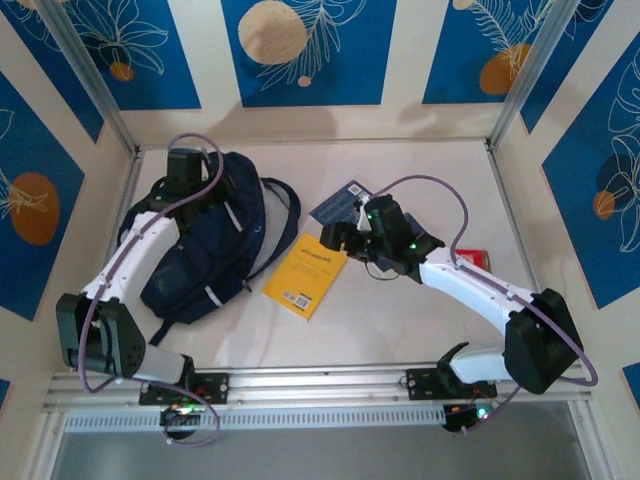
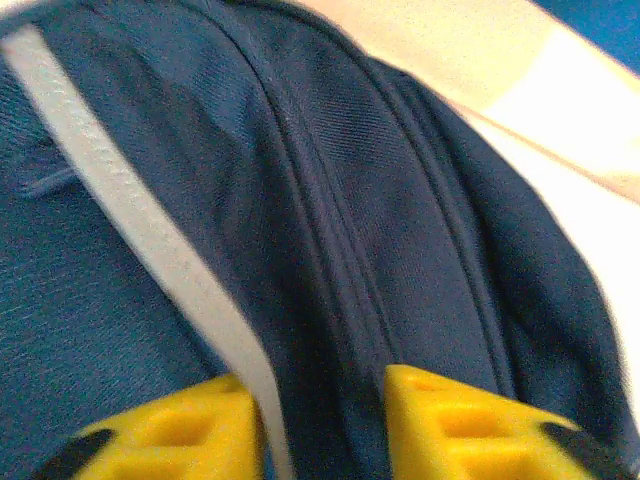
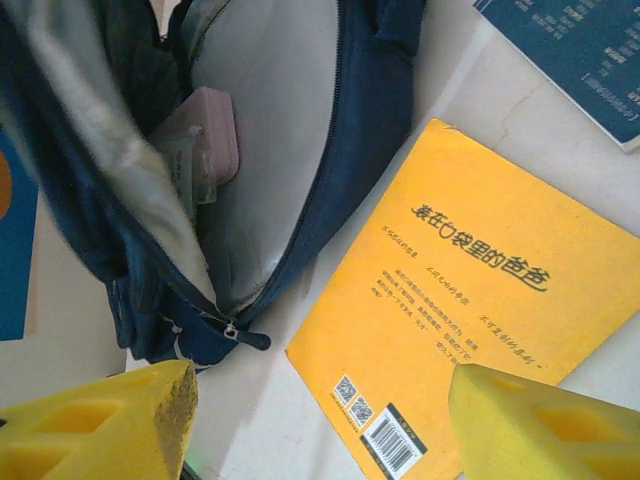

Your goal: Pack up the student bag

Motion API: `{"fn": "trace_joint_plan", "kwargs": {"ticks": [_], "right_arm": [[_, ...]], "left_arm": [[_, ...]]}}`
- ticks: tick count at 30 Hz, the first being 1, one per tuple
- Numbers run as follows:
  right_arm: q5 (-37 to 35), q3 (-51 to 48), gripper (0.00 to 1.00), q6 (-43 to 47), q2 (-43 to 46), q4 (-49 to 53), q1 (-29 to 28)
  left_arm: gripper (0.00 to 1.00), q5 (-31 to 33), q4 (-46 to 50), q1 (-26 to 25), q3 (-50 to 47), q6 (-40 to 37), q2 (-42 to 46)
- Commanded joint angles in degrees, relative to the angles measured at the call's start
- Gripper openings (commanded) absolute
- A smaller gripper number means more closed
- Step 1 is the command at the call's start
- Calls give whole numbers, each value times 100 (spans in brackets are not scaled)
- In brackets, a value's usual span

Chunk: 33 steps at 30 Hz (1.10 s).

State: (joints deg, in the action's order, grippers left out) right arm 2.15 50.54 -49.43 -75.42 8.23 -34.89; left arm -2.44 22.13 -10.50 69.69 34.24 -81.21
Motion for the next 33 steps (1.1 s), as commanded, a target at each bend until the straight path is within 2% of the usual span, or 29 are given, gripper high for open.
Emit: {"fn": "trace_joint_plan", "kwargs": {"ticks": [1,5,9,11,14,16,21,33], "right_arm": [[-31,-105,67,92,175,206,35],[-127,-338,65,60,327,177,44],[-61,-667,64,-96,379,-131,40],[-27,-840,63,-210,348,-357,29],[-13,-994,62,-307,227,-546,-24],[63,-966,62,-353,110,-528,-34],[158,-1037,61,-319,80,-593,-148],[79,-1502,62,-436,33,-651,-173]], "left_arm": [[52,-179,28,79,-19,-148,269],[59,-485,62,-39,-221,-172,586],[60,-802,-179,-739,-788,48,747],[61,-597,-297,-1283,-1048,40,690],[62,199,-194,-2000,-1242,285,381],[63,167,-286,-2268,-1229,158,-95],[64,101,-468,-2404,-1317,-72,-895],[65,246,-618,-2477,-1633,-342,-1542]]}}
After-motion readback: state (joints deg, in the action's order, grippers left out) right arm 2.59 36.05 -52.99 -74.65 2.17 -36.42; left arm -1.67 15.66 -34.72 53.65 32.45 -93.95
